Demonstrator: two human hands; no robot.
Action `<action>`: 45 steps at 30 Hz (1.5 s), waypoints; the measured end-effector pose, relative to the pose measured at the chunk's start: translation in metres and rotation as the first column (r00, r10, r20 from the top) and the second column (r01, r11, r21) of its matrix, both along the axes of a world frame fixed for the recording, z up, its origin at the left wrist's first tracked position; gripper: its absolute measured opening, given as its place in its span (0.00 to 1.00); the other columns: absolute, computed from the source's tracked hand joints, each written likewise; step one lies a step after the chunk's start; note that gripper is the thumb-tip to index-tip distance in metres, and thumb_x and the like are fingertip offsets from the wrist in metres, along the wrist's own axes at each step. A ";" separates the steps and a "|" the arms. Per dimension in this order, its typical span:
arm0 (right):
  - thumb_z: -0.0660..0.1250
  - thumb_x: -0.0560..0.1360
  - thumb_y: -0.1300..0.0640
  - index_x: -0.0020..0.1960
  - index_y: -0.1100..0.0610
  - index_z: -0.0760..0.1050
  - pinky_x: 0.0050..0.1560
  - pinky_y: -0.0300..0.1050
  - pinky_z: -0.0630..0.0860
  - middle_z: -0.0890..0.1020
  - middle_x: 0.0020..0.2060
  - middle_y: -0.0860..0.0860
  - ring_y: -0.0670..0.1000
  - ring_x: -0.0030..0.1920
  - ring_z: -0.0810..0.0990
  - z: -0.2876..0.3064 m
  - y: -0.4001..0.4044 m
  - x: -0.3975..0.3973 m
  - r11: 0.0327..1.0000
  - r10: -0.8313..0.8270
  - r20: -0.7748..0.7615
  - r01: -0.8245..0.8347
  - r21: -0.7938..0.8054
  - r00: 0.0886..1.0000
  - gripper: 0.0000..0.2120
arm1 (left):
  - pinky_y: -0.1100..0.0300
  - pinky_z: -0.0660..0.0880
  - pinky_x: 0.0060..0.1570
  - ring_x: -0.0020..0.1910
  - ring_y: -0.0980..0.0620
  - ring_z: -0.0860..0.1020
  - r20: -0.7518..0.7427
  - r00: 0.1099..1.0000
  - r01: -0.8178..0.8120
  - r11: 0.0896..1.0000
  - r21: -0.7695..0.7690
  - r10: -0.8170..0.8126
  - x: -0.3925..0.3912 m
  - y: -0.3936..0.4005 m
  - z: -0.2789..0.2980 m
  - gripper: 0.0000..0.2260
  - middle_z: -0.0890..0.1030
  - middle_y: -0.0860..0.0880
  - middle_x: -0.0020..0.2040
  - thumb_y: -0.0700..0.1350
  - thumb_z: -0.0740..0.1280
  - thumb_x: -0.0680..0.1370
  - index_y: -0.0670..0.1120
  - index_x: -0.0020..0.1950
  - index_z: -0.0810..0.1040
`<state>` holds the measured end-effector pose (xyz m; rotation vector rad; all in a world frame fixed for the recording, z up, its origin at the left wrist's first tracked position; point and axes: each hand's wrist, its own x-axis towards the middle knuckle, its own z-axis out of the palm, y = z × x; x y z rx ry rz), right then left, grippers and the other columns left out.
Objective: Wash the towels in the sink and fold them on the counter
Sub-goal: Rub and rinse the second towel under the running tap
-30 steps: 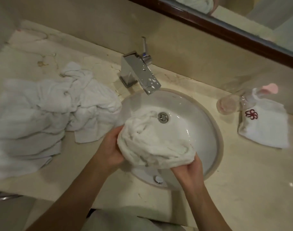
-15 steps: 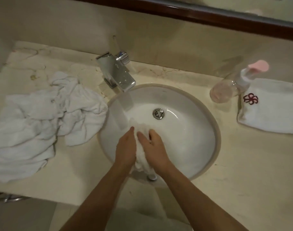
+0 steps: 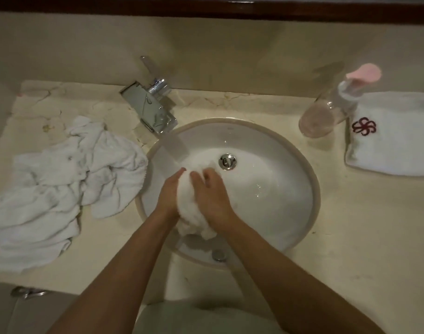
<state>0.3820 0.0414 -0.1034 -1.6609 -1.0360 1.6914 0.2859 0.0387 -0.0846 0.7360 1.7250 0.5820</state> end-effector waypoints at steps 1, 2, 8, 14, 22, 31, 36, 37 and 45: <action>0.62 0.82 0.52 0.39 0.52 0.67 0.43 0.45 0.69 0.74 0.35 0.47 0.50 0.39 0.74 0.005 -0.002 -0.005 0.996 -0.033 0.074 0.027 0.085 0.997 0.13 | 0.60 0.74 0.48 0.48 0.54 0.76 -0.004 0.996 0.086 0.996 0.021 -0.086 0.006 0.003 0.004 0.16 0.77 0.50 0.50 0.48 0.61 0.83 0.41 0.66 0.73; 0.62 0.82 0.53 0.38 0.53 0.65 0.42 0.46 0.66 0.72 0.34 0.48 0.52 0.39 0.72 0.003 0.002 -0.003 0.989 -0.105 0.151 0.086 0.124 0.983 0.15 | 0.61 0.74 0.50 0.49 0.54 0.76 -0.084 0.987 0.140 0.990 0.036 -0.136 0.010 0.000 0.006 0.15 0.77 0.51 0.50 0.47 0.63 0.81 0.41 0.64 0.74; 0.63 0.79 0.57 0.35 0.53 0.65 0.43 0.47 0.65 0.69 0.33 0.51 0.52 0.38 0.67 -0.027 0.040 0.021 0.979 -0.168 0.129 0.181 -0.092 0.977 0.15 | 0.53 0.76 0.50 0.45 0.48 0.81 -0.204 0.958 0.224 0.969 0.103 -0.199 0.010 -0.018 0.006 0.19 0.84 0.47 0.44 0.52 0.54 0.85 0.43 0.47 0.79; 0.63 0.81 0.58 0.34 0.59 0.67 0.42 0.50 0.64 0.73 0.33 0.57 0.60 0.40 0.73 -0.013 0.039 0.007 0.994 -0.084 0.223 0.067 0.083 0.971 0.17 | 0.49 0.77 0.60 0.51 0.47 0.84 0.188 0.981 -0.037 0.998 -0.050 0.046 0.009 -0.005 0.010 0.19 0.85 0.43 0.50 0.53 0.56 0.85 0.42 0.58 0.82; 0.59 0.82 0.61 0.34 0.52 0.63 0.41 0.45 0.64 0.69 0.31 0.48 0.51 0.35 0.68 0.003 0.026 0.013 0.998 0.045 0.118 -0.049 0.034 0.992 0.18 | 0.57 0.77 0.55 0.51 0.46 0.81 0.025 0.986 -0.168 0.985 0.031 0.167 0.006 0.021 0.004 0.16 0.85 0.50 0.45 0.51 0.57 0.84 0.43 0.50 0.80; 0.61 0.82 0.53 0.43 0.59 0.71 0.47 0.45 0.69 0.75 0.40 0.55 0.56 0.45 0.74 -0.041 0.071 0.050 0.903 -0.359 0.110 0.375 -0.209 0.927 0.12 | 0.52 0.74 0.48 0.42 0.50 0.78 -0.168 0.908 0.409 0.901 0.145 -0.385 0.022 -0.034 0.022 0.13 0.82 0.54 0.41 0.47 0.58 0.83 0.50 0.43 0.80; 0.60 0.81 0.44 0.61 0.61 0.79 0.60 0.51 0.79 0.84 0.55 0.58 0.57 0.56 0.83 -0.025 0.028 0.068 0.782 -0.582 -0.468 0.300 -0.547 0.665 0.23 | 0.52 0.74 0.49 0.46 0.45 0.80 0.443 0.835 -0.307 0.945 -0.116 0.326 0.000 -0.019 -0.006 0.10 0.82 0.45 0.45 0.40 0.61 0.76 0.43 0.47 0.83; 0.59 0.82 0.47 0.56 0.62 0.80 0.53 0.49 0.82 0.85 0.48 0.56 0.55 0.49 0.85 -0.022 0.012 0.064 0.791 -0.561 -0.482 0.266 -0.550 0.673 0.20 | 0.51 0.75 0.52 0.49 0.44 0.81 0.530 0.755 -0.334 0.922 -0.193 0.385 0.002 -0.020 -0.011 0.13 0.83 0.43 0.49 0.43 0.60 0.78 0.41 0.52 0.82; 0.57 0.84 0.47 0.50 0.60 0.75 0.54 0.49 0.76 0.81 0.46 0.54 0.52 0.48 0.80 -0.005 -0.037 0.013 0.982 -0.176 0.231 0.156 0.105 0.957 0.17 | 0.53 0.80 0.49 0.47 0.44 0.83 0.063 0.977 -0.210 0.975 0.071 0.206 0.033 -0.021 -0.030 0.19 0.85 0.44 0.44 0.52 0.56 0.85 0.41 0.51 0.81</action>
